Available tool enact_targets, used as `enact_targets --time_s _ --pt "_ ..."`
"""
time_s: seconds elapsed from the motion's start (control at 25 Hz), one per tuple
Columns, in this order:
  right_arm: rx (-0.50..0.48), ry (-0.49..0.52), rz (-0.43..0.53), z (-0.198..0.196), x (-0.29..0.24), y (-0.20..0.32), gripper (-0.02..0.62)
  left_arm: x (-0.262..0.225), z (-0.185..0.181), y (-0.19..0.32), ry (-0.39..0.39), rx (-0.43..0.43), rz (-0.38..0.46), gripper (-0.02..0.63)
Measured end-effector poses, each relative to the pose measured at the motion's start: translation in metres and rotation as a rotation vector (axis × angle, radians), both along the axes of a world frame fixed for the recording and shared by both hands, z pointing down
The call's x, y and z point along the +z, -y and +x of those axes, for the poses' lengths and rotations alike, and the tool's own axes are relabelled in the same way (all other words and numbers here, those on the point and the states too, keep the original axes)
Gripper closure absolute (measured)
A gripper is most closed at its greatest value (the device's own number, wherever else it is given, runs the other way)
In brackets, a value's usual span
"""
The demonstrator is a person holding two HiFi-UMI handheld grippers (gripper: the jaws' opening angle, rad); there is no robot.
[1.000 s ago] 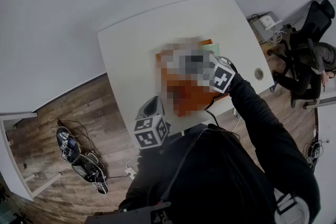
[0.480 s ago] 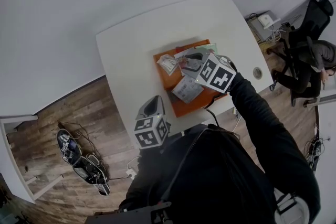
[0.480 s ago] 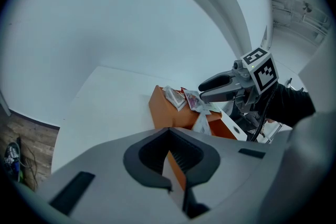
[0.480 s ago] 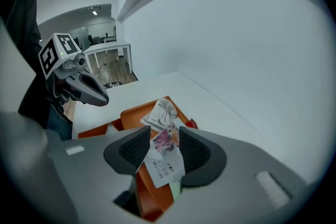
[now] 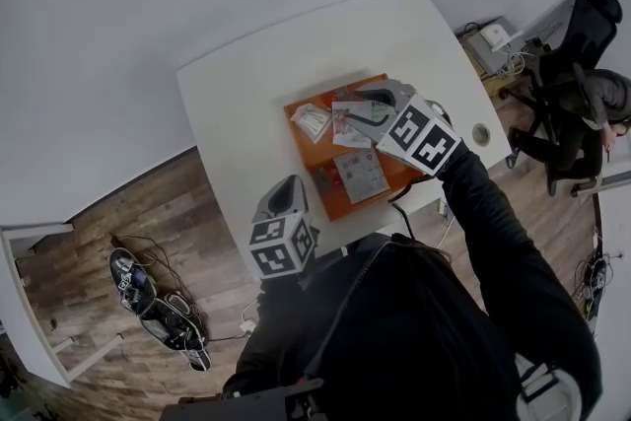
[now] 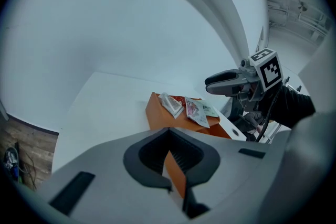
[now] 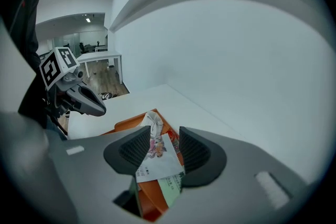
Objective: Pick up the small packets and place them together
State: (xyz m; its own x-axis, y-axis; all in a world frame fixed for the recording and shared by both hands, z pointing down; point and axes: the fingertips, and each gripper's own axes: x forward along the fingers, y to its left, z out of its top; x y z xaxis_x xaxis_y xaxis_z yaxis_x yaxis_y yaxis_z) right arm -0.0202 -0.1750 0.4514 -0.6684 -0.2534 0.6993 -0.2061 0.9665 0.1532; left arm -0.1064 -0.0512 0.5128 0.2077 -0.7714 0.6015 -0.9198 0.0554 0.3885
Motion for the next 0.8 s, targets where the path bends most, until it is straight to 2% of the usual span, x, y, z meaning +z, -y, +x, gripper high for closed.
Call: enact_targets --time_s 0.32,0.56,0.68,0.8 --pt "0.144 0.196 0.067 0.016 -0.056 0.015 0.428 -0.028 0.004 0.021 0.021 0.034 0.077 0.607" --pt "0.232 0.328 0.075 0.030 -0.084 0.014 0.428 -0.053 0.007 0.036 0.032 0.053 0.144 0.607" --pt "0.243 0.349 0.081 0.035 -0.092 0.007 0.428 -0.065 0.010 0.041 0.037 0.058 0.175 0.607" --pt "0.227 0.323 0.063 0.039 -0.089 -0.005 0.428 -0.074 0.013 0.043 0.034 0.061 0.198 0.607"
